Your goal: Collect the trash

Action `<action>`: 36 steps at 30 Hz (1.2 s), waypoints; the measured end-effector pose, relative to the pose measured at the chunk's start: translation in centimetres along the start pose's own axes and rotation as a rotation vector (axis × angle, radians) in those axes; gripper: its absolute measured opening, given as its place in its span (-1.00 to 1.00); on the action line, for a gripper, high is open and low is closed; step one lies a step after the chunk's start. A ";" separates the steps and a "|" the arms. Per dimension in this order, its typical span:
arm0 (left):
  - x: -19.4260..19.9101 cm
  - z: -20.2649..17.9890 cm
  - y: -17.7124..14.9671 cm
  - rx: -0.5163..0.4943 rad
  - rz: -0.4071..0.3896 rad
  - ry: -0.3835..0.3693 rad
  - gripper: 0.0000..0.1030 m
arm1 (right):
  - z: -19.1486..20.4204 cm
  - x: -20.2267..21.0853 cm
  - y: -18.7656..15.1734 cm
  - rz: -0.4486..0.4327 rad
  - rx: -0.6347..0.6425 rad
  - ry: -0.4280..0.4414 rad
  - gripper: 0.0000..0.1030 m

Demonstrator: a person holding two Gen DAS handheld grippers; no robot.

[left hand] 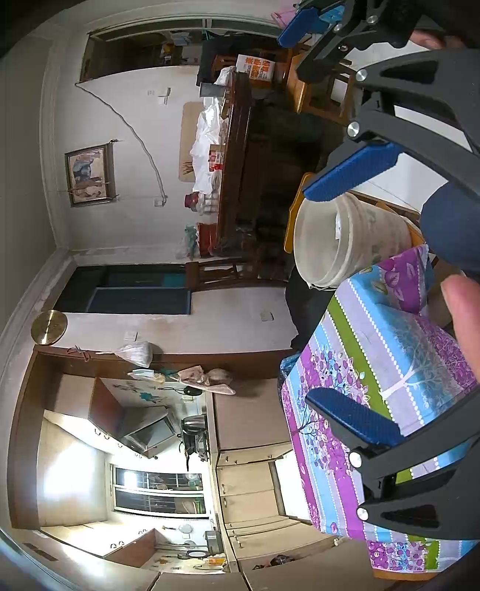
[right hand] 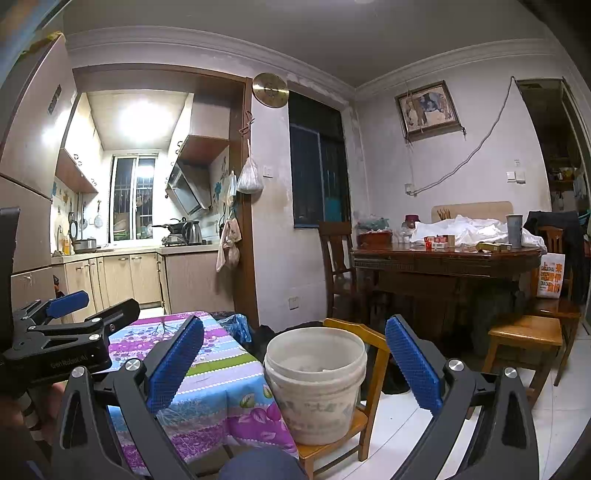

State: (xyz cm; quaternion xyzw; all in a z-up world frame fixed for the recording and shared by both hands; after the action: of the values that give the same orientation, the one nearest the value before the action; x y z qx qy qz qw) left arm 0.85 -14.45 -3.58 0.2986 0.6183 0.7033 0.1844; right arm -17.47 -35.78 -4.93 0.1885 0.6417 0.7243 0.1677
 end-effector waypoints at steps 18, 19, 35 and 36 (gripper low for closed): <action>-0.2 -0.2 0.0 -0.004 0.009 -0.003 0.89 | 0.0 -0.1 -0.4 0.005 -0.003 -0.001 0.90; -0.2 -0.1 0.0 -0.005 0.008 -0.002 0.89 | 0.0 0.0 -0.3 0.003 -0.001 -0.002 0.90; -0.4 -0.1 -0.3 -0.002 0.033 -0.026 0.89 | 0.0 -0.1 -0.4 0.006 -0.002 -0.003 0.90; -0.4 0.0 -0.3 0.002 0.040 -0.035 0.89 | 0.0 0.0 -0.2 0.005 -0.001 -0.003 0.90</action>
State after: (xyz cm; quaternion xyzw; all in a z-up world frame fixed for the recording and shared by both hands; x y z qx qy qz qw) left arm 1.10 -14.69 -3.97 0.3230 0.6096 0.7009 0.1808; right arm -17.42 -35.77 -5.13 0.1911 0.6406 0.7248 0.1669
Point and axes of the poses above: each gripper's, at about its wrist camera, not at the fingertips, and x roughly against the way its jaws point, z to its left, y to its top, the point moved 2 cm from there along -x, roughly the way its jaws point, and after that the axes turned 3 degrees about -x, right-handed, at the moved point
